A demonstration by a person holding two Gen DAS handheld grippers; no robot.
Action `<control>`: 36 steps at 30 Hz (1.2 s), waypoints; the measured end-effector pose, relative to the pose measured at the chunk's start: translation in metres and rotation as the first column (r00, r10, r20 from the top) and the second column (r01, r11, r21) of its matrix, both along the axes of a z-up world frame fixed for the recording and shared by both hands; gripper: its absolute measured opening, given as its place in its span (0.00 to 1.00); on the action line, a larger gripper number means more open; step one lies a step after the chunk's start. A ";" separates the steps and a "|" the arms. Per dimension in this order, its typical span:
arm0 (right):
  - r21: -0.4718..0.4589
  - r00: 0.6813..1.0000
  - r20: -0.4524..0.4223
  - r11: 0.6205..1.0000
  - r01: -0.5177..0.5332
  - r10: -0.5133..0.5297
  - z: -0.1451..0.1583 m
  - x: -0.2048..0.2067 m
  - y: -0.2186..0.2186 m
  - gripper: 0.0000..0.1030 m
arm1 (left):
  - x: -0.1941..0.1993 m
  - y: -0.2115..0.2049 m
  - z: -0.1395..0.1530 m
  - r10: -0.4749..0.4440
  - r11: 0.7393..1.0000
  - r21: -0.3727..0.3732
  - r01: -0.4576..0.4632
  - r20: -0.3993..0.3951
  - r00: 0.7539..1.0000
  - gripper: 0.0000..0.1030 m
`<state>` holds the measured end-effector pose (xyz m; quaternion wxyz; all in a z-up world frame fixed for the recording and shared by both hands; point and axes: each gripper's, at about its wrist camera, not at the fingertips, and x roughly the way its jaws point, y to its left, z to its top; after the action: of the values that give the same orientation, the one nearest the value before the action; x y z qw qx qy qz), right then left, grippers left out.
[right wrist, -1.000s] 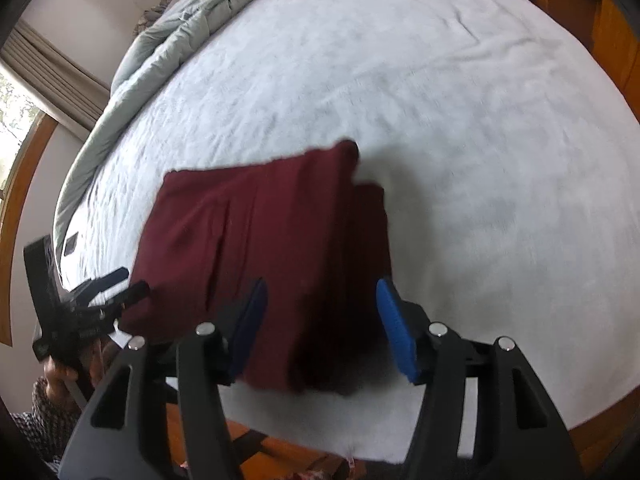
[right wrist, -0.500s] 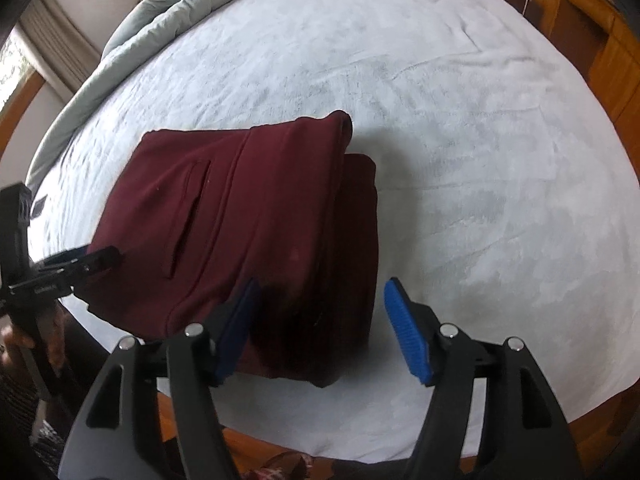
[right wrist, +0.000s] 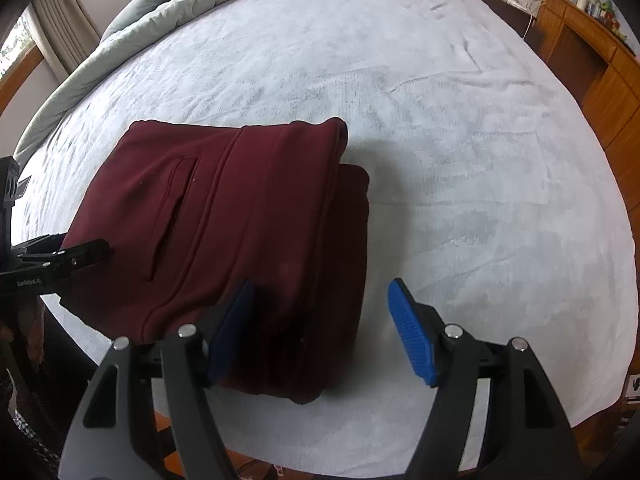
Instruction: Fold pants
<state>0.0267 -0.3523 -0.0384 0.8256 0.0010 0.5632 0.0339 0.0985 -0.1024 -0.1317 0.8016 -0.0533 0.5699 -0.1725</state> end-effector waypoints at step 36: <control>0.389 0.990 -0.134 0.921 0.009 0.046 0.009 0.007 -0.002 0.15 | 0.004 0.028 -0.008 0.002 0.995 -0.096 -0.010 -0.080 0.997 0.96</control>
<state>0.0337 -0.3541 -0.0297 0.7671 0.1615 0.6019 0.1525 0.1022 -0.0740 -0.1400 0.7754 -0.1005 0.5921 -0.1950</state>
